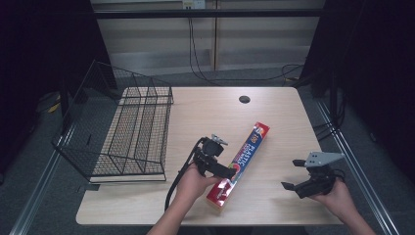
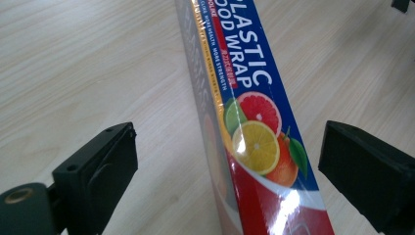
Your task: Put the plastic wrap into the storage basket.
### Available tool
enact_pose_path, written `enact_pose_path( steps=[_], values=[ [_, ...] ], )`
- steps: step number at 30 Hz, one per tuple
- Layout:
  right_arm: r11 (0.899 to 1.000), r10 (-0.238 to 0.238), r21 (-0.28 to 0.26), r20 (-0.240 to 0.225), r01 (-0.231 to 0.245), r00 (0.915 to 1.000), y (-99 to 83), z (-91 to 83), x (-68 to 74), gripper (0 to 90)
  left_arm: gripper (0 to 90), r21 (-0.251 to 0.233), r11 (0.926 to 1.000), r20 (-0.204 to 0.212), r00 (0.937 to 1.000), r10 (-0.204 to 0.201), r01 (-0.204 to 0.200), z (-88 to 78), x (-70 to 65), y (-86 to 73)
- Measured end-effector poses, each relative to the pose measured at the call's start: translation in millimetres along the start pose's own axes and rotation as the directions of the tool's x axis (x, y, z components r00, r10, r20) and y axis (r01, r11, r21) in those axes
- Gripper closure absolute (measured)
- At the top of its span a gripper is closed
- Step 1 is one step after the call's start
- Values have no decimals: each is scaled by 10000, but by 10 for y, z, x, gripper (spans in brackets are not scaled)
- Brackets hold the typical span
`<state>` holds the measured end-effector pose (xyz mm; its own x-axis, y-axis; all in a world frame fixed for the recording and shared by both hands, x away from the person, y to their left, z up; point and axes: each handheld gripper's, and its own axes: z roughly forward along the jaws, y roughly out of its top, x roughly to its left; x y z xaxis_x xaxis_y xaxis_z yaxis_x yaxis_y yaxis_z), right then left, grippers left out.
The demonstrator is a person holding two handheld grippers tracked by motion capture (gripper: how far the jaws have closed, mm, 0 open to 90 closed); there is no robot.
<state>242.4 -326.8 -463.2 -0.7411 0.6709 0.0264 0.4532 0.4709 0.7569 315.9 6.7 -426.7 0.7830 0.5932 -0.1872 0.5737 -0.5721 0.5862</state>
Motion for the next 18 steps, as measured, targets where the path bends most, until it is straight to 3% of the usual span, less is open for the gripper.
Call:
enact_pose_path(
  steps=[5,12,18],
  values=[
    [10000,61,-14,26,-61,10000,-3,-8,-9,66,88,-6,9996,83,9996,-272,272,75,15,60],
    [10000,49,6,89,-49,9999,-2,-14,-25,66,90,376,9977,-53,9984,-568,570,172,29,160],
    [10000,30,-15,25,-30,10000,-1,-13,-24,67,91,557,9974,-107,9989,-450,456,241,-5,249]
  ],
)
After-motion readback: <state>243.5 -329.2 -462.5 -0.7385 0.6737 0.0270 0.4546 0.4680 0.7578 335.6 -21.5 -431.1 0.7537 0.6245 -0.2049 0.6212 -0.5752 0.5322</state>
